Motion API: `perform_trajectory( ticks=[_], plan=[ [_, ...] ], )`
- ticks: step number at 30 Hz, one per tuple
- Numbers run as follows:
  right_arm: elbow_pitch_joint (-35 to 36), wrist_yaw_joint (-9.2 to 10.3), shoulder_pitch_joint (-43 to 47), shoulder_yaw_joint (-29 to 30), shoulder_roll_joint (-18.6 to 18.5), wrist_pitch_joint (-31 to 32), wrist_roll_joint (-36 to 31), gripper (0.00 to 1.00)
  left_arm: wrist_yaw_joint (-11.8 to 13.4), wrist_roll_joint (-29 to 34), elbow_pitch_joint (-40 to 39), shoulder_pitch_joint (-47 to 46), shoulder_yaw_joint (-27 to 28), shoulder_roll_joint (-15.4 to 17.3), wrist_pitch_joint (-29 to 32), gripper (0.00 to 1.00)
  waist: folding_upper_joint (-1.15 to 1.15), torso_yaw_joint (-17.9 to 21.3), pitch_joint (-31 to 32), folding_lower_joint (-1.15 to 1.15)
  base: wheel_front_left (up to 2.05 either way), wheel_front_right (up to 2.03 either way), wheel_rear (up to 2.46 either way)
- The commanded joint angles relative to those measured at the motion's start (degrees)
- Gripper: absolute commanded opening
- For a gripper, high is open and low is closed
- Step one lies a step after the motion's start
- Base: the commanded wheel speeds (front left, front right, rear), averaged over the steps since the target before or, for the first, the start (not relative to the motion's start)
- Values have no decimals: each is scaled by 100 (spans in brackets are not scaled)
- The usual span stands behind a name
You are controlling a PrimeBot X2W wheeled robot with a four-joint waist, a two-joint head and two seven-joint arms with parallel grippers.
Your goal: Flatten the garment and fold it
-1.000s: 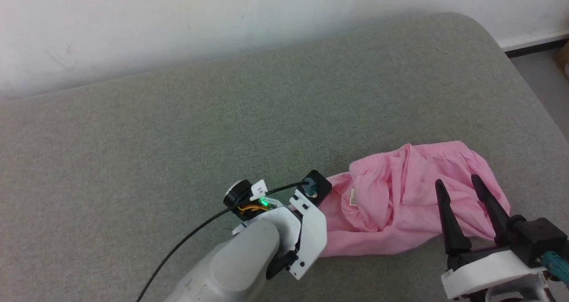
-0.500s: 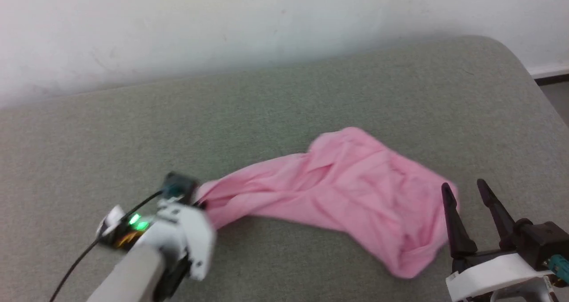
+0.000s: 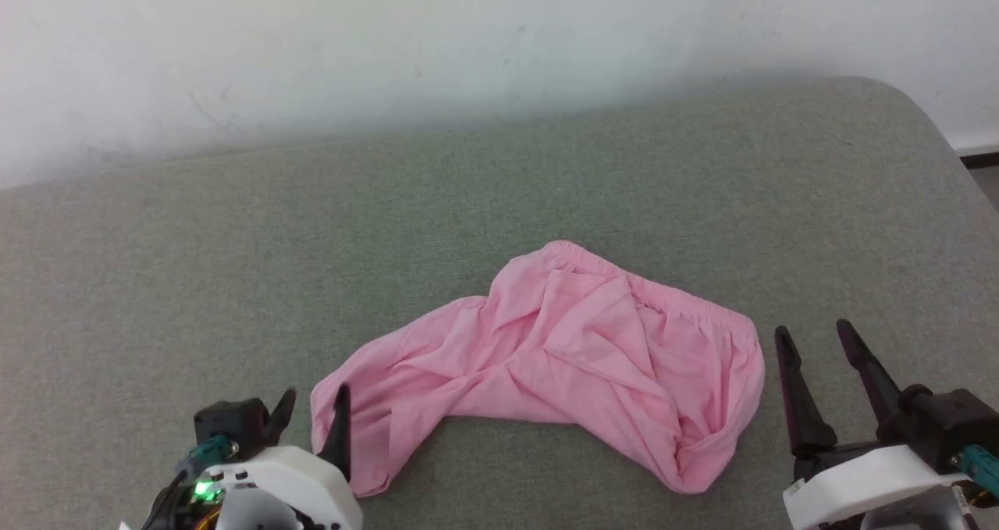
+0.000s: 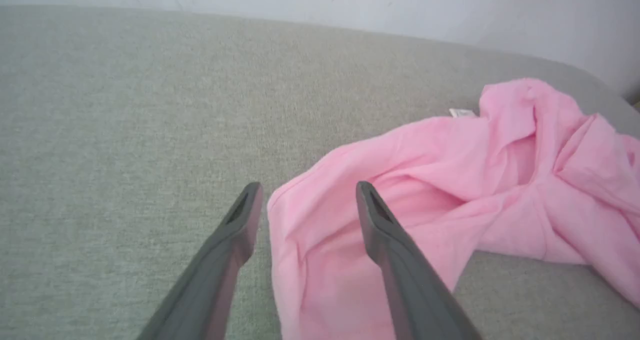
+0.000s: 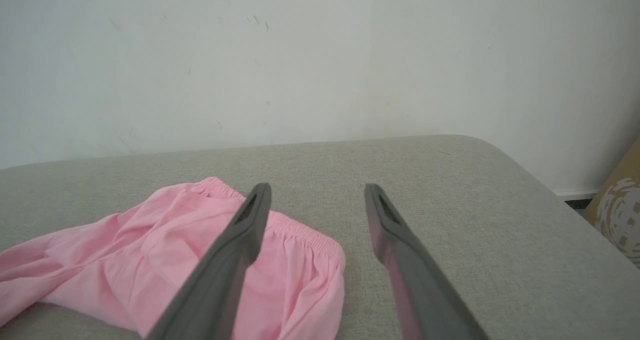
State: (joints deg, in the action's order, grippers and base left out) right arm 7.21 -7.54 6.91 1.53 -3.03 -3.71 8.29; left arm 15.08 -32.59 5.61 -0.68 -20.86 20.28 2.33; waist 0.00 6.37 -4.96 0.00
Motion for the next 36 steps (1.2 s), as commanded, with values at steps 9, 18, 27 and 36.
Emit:
perform_trajectory(
  ticks=[9, 18, 27, 36],
  plan=[
    [-519, 5, -17, -267, -17, 645, 116, 100, -456, 127, -135, 57, 280, -420, -1650, 100, 0, -325, 273, 0, 0, 0, 0],
    [-1749, 5, -1062, -1083, -370, 1103, 597, 100, -499, 1127, -512, 305, 1085, -821, -1731, 100, 0, -644, 196, 0, 0, 0, 0],
    [-2914, 5, -1990, -2186, -815, 2072, 1481, 31, -836, 1531, -437, 392, 1512, -1175, -1732, 100, 0, -811, 104, 0, 0, 0, 0],
    [-1746, 5, -1666, -2146, -1320, 1807, 1533, 0, -1078, 1772, -337, 446, 1836, -1344, -1733, 100, 0, -564, 146, 0, 0, 0, 0]
  ],
)
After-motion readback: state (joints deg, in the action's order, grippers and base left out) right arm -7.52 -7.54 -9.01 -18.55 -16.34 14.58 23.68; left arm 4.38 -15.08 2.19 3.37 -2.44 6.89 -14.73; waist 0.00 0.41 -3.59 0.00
